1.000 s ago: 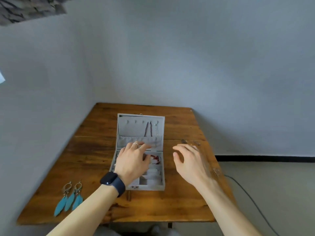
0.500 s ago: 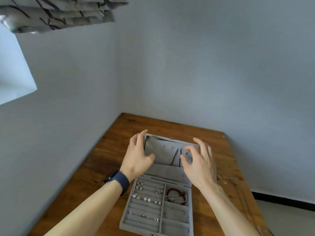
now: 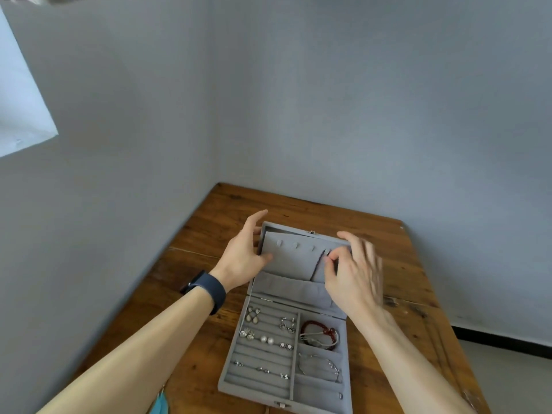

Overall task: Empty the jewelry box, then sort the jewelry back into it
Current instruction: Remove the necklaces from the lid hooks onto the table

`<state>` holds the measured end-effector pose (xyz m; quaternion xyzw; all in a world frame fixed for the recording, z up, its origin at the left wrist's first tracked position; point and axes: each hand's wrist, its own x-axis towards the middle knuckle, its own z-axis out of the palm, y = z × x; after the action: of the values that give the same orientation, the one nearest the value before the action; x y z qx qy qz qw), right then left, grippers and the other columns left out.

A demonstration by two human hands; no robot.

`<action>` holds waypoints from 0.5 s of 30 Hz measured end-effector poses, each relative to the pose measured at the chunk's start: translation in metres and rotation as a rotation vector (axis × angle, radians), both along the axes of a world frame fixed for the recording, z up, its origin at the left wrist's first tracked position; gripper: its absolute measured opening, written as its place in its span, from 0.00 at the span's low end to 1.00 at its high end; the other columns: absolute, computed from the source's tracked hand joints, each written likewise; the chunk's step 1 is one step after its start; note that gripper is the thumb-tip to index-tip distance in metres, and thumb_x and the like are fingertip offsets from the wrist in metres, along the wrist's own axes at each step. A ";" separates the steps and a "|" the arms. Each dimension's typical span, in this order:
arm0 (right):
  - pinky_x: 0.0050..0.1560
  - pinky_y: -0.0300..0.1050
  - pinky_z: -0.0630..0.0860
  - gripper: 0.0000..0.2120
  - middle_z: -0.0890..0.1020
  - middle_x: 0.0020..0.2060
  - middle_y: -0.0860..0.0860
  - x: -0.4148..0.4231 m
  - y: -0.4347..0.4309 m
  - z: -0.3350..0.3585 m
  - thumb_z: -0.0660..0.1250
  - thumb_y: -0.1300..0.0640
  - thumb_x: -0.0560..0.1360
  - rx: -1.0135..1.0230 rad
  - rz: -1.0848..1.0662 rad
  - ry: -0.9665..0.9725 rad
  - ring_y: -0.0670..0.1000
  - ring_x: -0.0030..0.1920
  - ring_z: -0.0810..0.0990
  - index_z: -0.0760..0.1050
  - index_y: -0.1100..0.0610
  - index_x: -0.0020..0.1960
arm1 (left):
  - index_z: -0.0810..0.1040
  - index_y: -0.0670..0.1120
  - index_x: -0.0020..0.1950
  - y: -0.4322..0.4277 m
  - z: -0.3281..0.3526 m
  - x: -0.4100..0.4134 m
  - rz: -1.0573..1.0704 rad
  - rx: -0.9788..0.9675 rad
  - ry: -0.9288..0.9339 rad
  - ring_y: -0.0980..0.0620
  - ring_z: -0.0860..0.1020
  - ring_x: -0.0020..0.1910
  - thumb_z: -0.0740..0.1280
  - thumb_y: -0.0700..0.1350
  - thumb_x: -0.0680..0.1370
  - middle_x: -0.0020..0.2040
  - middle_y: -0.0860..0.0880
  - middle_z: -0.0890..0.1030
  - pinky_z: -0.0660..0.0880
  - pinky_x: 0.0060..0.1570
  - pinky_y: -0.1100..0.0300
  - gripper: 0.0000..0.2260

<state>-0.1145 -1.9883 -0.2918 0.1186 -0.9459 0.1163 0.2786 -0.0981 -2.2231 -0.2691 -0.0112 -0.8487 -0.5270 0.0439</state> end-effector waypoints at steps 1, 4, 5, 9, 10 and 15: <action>0.53 0.54 0.72 0.03 0.77 0.64 0.51 0.001 0.000 0.002 0.70 0.55 0.74 -0.004 0.003 0.010 0.56 0.62 0.74 0.78 0.54 0.43 | 0.58 0.55 0.80 -0.001 0.000 0.001 0.006 -0.020 0.004 0.48 0.69 0.72 0.72 0.36 0.77 0.74 0.48 0.69 0.74 0.64 0.55 0.37; 0.52 0.52 0.70 0.02 0.76 0.63 0.50 0.007 0.001 0.013 0.68 0.57 0.76 -0.045 0.054 0.056 0.56 0.58 0.76 0.77 0.55 0.45 | 0.61 0.52 0.79 -0.004 0.003 0.004 0.013 -0.103 0.022 0.48 0.70 0.72 0.72 0.39 0.77 0.74 0.49 0.70 0.73 0.67 0.53 0.35; 0.53 0.52 0.69 0.01 0.76 0.63 0.50 0.009 0.002 0.019 0.67 0.57 0.76 -0.063 0.076 0.075 0.55 0.58 0.76 0.76 0.55 0.47 | 0.62 0.51 0.79 -0.005 0.005 0.006 0.012 -0.130 0.029 0.48 0.71 0.71 0.73 0.39 0.77 0.74 0.49 0.70 0.74 0.66 0.54 0.34; 0.58 0.51 0.71 0.01 0.74 0.62 0.51 0.016 0.003 0.052 0.65 0.60 0.79 -0.195 0.157 0.129 0.54 0.58 0.76 0.73 0.56 0.49 | 0.61 0.51 0.79 -0.005 0.016 0.011 0.013 -0.231 0.010 0.47 0.71 0.70 0.72 0.41 0.77 0.73 0.47 0.71 0.74 0.64 0.55 0.34; 0.60 0.51 0.71 0.01 0.75 0.62 0.52 0.019 0.003 0.062 0.64 0.61 0.79 -0.219 0.184 0.142 0.54 0.58 0.76 0.73 0.57 0.49 | 0.60 0.51 0.79 -0.004 0.020 0.013 0.015 -0.266 0.003 0.47 0.71 0.70 0.73 0.42 0.77 0.74 0.47 0.70 0.74 0.64 0.55 0.34; 0.58 0.43 0.68 0.02 0.75 0.61 0.52 0.040 0.006 0.112 0.63 0.61 0.80 -0.214 0.264 0.211 0.52 0.59 0.75 0.73 0.57 0.50 | 0.63 0.54 0.77 0.012 0.063 0.029 -0.012 -0.304 0.082 0.50 0.73 0.64 0.72 0.46 0.76 0.71 0.47 0.69 0.70 0.55 0.65 0.31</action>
<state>-0.0740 -1.9827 -0.1794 0.2228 -0.8699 0.2387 0.3696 -0.0687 -2.2114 -0.2066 -0.0441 -0.9161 -0.3917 0.0730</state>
